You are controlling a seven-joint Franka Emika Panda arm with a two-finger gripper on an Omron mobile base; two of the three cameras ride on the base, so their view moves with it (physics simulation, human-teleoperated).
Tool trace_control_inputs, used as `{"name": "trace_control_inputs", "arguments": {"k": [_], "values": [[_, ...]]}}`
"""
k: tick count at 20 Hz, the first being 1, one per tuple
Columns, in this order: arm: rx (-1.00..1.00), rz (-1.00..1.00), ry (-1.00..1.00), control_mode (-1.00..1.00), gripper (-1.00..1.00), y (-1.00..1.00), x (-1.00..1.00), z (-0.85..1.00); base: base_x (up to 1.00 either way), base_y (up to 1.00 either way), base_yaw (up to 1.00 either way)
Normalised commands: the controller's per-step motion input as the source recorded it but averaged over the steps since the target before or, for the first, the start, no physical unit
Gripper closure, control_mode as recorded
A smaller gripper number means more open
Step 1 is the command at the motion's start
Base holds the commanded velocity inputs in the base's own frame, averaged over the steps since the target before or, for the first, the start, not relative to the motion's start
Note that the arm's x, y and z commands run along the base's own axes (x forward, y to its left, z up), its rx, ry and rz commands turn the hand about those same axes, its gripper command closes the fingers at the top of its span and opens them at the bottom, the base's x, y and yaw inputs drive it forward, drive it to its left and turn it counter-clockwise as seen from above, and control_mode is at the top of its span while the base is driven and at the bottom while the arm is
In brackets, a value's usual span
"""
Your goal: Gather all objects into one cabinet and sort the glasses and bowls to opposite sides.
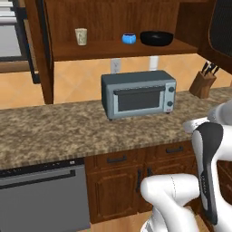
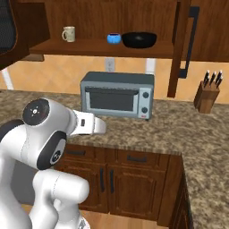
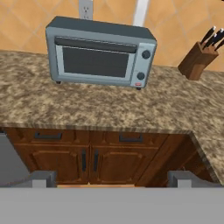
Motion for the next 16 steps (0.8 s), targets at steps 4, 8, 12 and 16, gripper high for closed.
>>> {"name": "trace_control_inputs", "arguments": {"k": [4, 8, 12, 16], "values": [[0.0, 0.0, 0.0, 1.0, -1.0, 0.0, 0.0, 0.0, -0.41, 0.19, 0.09], [0.0, 0.0, 0.0, 1.0, -1.0, 0.0, 0.0, 0.0, -0.31, 0.1, -0.3], [0.0, 0.0, 0.0, 1.0, -1.0, 0.0, 0.0, 0.0, -0.21, 0.16, -0.4], [0.0, 0.0, 0.0, 1.0, -1.0, 0.0, 0.0, 0.0, -0.21, 0.14, -0.41]]}}
